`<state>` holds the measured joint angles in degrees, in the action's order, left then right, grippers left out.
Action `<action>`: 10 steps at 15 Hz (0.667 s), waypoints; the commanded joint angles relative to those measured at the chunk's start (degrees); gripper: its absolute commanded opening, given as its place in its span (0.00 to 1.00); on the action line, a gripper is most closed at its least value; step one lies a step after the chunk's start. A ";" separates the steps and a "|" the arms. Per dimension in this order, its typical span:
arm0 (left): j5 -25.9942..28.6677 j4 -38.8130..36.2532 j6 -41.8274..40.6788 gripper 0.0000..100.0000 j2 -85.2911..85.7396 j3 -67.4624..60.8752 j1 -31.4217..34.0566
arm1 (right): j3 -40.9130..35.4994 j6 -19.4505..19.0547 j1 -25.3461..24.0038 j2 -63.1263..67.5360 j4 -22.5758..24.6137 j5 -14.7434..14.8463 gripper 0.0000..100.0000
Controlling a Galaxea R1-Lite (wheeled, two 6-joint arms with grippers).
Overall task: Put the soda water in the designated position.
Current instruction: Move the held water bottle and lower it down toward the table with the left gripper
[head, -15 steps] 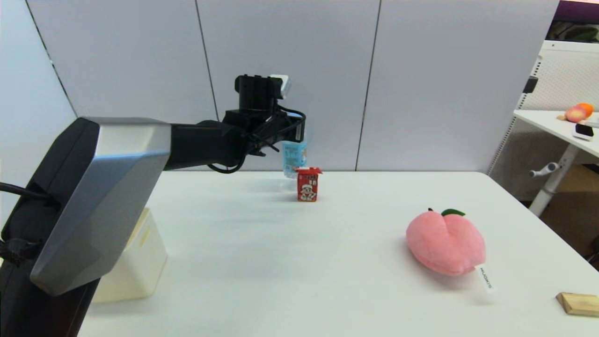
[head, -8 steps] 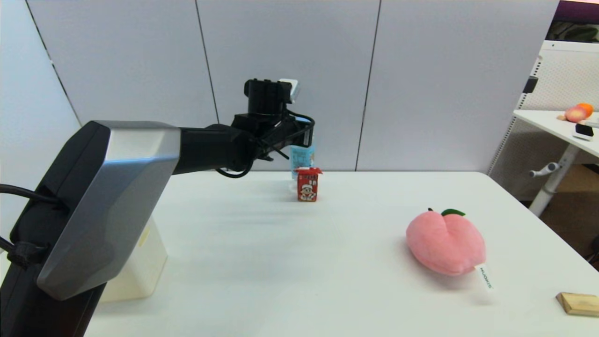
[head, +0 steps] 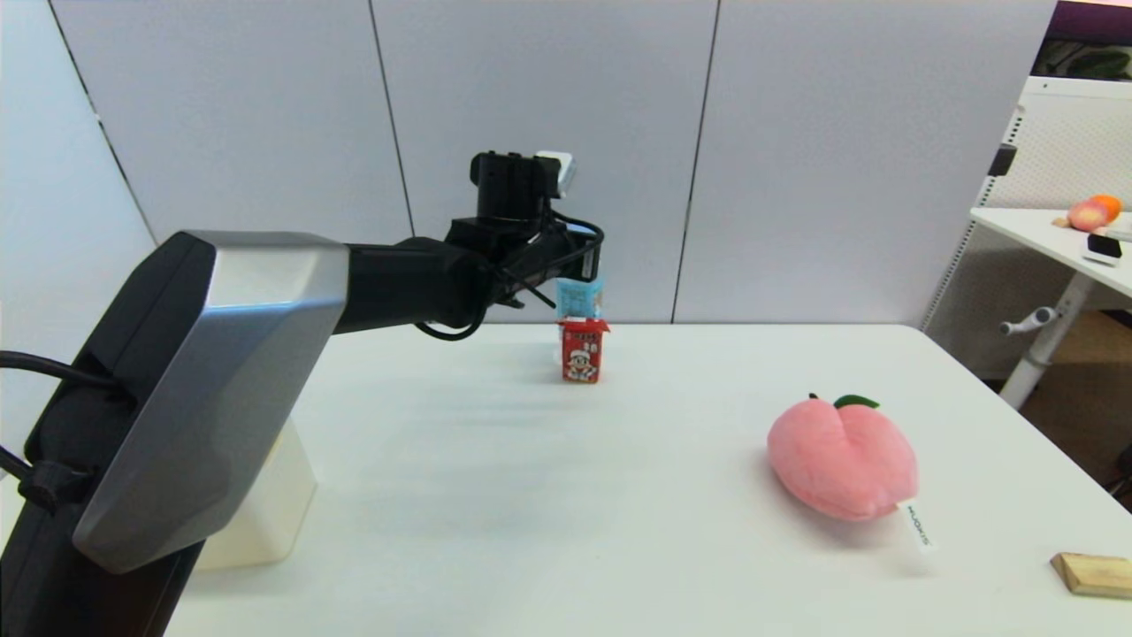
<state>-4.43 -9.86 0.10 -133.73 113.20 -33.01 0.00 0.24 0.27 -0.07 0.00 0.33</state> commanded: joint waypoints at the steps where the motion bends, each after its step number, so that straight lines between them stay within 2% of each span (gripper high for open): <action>1: 0.12 0.02 0.08 0.00 -0.39 0.00 -0.30 | 0.00 0.02 0.00 -0.01 0.00 0.02 1.00; 10: 0.12 -0.86 0.08 0.00 -1.44 0.00 -0.30 | 0.00 0.02 0.00 -0.01 0.00 0.02 1.00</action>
<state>-4.24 -10.44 0.18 -134.86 113.20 -33.29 0.00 0.24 0.27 -0.07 0.00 0.33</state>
